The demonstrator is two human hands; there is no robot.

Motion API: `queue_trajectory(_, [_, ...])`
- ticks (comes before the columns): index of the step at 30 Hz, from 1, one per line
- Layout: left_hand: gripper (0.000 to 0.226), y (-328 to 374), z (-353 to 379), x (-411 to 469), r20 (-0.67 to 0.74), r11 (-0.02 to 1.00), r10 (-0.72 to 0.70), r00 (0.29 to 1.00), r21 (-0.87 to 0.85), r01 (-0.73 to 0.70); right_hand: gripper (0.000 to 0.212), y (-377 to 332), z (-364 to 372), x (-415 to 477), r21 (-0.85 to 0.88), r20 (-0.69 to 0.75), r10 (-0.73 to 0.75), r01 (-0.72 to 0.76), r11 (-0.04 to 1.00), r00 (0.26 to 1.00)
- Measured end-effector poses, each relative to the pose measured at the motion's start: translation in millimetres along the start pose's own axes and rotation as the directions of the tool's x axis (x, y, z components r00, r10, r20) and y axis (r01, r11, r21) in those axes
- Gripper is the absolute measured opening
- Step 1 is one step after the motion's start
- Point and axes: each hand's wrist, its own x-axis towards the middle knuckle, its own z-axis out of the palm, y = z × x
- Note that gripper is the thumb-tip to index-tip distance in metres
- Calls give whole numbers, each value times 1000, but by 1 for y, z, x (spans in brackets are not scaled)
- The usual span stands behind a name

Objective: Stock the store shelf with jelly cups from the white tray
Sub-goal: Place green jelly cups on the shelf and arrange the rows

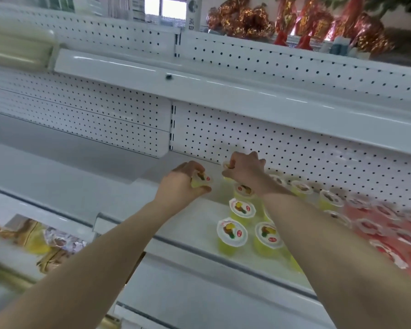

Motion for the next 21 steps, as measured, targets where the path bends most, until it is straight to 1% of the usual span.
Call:
queue_trajectory(3, [48, 0, 8, 4, 6, 1000, -1, 1000, -17, 1, 28, 6, 2, 4, -4, 30, 18, -18, 1000, 999])
queue_trajectory(6, [46, 4, 16, 8, 15, 1000, -4, 1000, -27, 4, 33, 10, -2, 4, 22, 28, -17, 16, 1000, 999])
queue_trajectory(10, [44, 15, 25, 13, 40, 998, -26, 999, -54, 28, 27, 15, -12, -1, -25, -111, -56, 53, 998, 992])
queue_trajectory(14, [42, 27, 34, 16, 80, 995, -48, 996, -84, 55, 26, 27, -16, -15, -149, -226, -173, 141, 979, 959])
queue_trajectory(18, [39, 29, 39, 14, 132, 996, -61, 989, -58, 69, 29, 37, -17, -32, -235, -262, -283, 223, 946, 923])
queue_trajectory(21, [37, 33, 32, 16, 177, 998, -57, 983, 23, 53, 29, 41, -23, -45, -260, -275, -313, 243, 935, 909])
